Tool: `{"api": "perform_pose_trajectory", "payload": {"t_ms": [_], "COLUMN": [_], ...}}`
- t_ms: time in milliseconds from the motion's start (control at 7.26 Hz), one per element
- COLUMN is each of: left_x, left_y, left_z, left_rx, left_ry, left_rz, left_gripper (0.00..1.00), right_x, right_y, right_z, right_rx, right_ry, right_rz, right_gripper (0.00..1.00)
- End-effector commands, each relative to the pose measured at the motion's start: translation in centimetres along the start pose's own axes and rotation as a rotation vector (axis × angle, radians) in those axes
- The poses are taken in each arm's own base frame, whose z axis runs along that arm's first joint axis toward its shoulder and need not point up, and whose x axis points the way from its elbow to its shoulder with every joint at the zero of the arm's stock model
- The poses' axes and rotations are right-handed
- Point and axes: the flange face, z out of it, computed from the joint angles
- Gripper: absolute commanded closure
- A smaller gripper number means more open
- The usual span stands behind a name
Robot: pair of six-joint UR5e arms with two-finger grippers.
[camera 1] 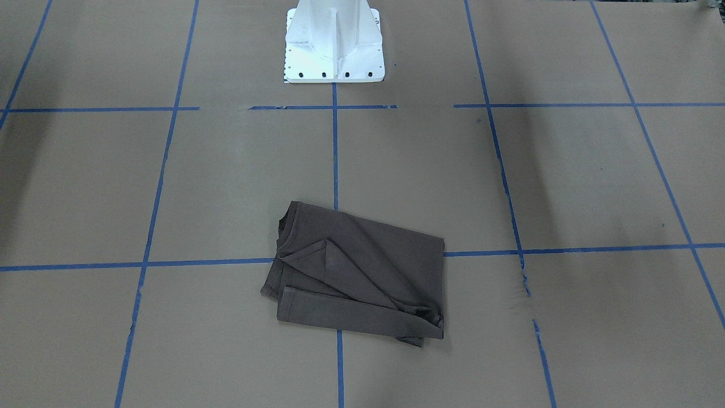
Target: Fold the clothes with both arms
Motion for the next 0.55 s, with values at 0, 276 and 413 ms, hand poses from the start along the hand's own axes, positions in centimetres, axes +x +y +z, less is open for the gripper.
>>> {"api": "perform_pose_trajectory", "payload": {"t_ms": [0,276,413], "left_x": [0.07,0.18,0.13], "left_y": [-0.08,-0.17,-0.16], "left_z": [-0.07,-0.07,-0.12], "left_rx": [0.002,0.002,0.003], "left_ry": [0.0,0.002,0.002], "left_rz": [0.002,0.004,0.003], "left_gripper": [0.0,0.0,0.0], "right_x": [0.04,-0.14,-0.14], "right_y": [-0.01,-0.25,-0.25], "right_z": [0.04,-0.16,-0.16], "right_rx": [-0.001,0.003,0.003], "right_ry": [0.0,0.0,0.0], "right_rz": [0.0,-0.004,-0.004], "right_gripper": [0.0,0.0,0.0]}}
